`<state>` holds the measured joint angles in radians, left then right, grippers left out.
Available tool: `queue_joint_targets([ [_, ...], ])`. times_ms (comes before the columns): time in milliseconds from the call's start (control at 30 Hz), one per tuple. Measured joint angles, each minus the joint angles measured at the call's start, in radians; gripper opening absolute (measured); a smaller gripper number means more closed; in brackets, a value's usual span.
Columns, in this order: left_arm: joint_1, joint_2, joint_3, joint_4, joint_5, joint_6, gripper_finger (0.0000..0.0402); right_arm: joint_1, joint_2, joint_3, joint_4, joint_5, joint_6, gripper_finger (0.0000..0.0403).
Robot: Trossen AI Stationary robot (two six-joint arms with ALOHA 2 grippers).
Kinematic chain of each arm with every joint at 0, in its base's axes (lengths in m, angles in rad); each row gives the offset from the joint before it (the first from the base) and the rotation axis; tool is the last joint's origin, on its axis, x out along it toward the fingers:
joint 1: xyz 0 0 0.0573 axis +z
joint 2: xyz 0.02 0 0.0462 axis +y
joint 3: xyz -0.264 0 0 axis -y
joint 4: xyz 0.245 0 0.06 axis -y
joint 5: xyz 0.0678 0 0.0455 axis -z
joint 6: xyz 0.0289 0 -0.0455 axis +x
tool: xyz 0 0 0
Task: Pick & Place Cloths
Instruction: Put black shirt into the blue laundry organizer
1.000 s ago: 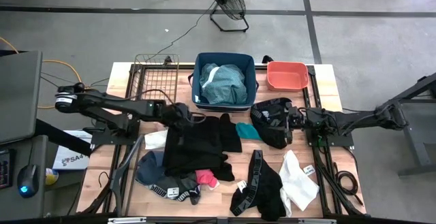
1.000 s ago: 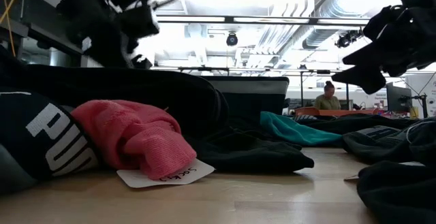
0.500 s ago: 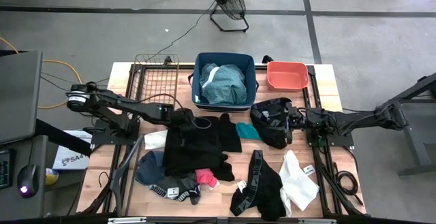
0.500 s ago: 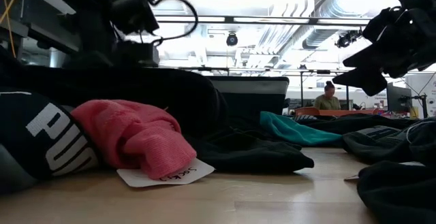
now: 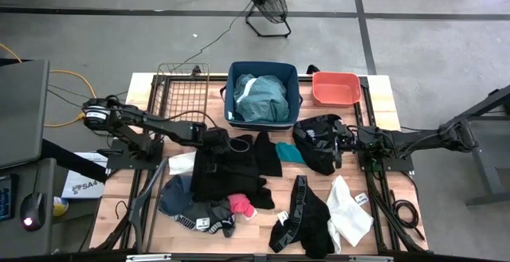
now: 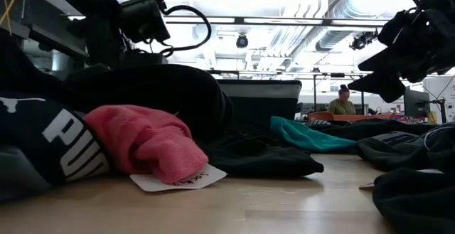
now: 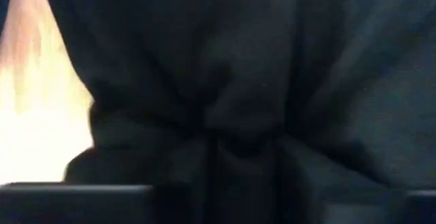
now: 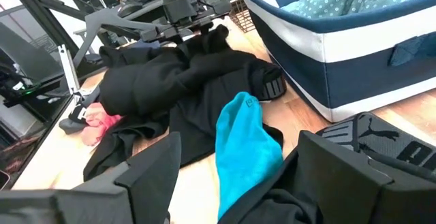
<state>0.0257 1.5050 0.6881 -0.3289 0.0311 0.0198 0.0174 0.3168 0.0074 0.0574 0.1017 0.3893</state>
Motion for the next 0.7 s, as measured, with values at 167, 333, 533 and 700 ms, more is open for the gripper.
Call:
queue_joint_targets([
  [167,0.000,0.002,0.046,-0.054,0.031,0.032,0.0024,0.000,0.000,0.000,0.000,0.000,0.000,0.0287],
  [333,-0.002,0.007,0.190,-0.292,0.046,0.033,0.0024,0.000,0.000,-0.001,0.000,0.000,0.000,0.0287],
  [533,-0.022,0.005,0.432,-0.581,-0.001,0.080,0.0023,0.000,0.000,-0.001,0.000,0.000,-0.001,0.0287],
  [700,-0.037,0.005,0.636,-0.756,-0.034,0.119,0.0023,0.000,0.000,-0.002,0.000,0.000,-0.001,0.0287],
])
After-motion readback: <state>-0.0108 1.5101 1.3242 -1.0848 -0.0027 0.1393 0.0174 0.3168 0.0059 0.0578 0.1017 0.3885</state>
